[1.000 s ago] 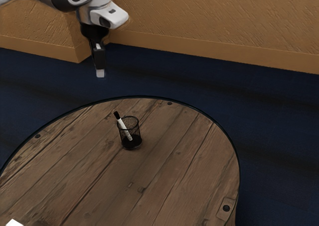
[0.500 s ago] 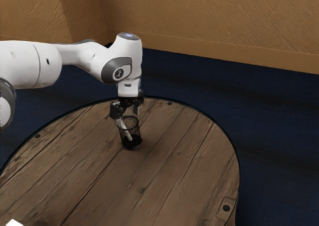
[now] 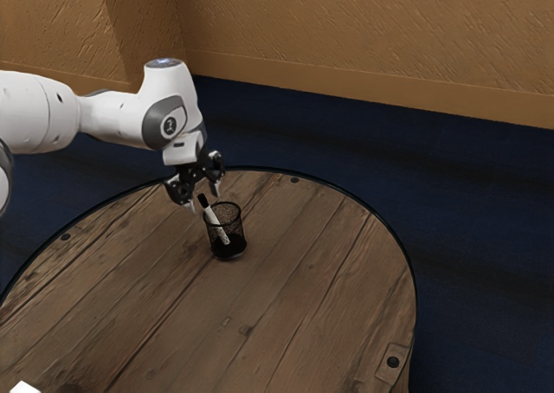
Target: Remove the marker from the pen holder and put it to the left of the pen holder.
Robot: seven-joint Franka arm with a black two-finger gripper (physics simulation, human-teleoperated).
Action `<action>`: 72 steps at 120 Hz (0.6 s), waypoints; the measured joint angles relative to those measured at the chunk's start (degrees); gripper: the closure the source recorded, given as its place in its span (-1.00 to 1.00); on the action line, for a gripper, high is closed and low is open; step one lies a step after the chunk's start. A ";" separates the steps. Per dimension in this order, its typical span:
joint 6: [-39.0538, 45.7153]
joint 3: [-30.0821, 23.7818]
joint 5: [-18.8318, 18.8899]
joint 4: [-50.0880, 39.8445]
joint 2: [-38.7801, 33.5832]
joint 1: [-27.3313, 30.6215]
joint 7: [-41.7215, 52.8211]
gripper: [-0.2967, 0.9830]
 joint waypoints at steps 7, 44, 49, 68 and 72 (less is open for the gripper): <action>0.61 0.01 -0.37 -0.76 -0.40 -0.23 0.93 -0.12; 2.12 0.06 -0.86 -1.30 -0.43 -0.26 2.73 0.35; 2.20 0.07 -0.87 -1.25 -0.42 -0.21 2.77 0.40; 2.52 0.08 -0.97 -1.22 -0.42 -0.13 2.78 0.56; 2.61 0.08 -1.00 -1.23 -0.55 -0.10 2.72 0.59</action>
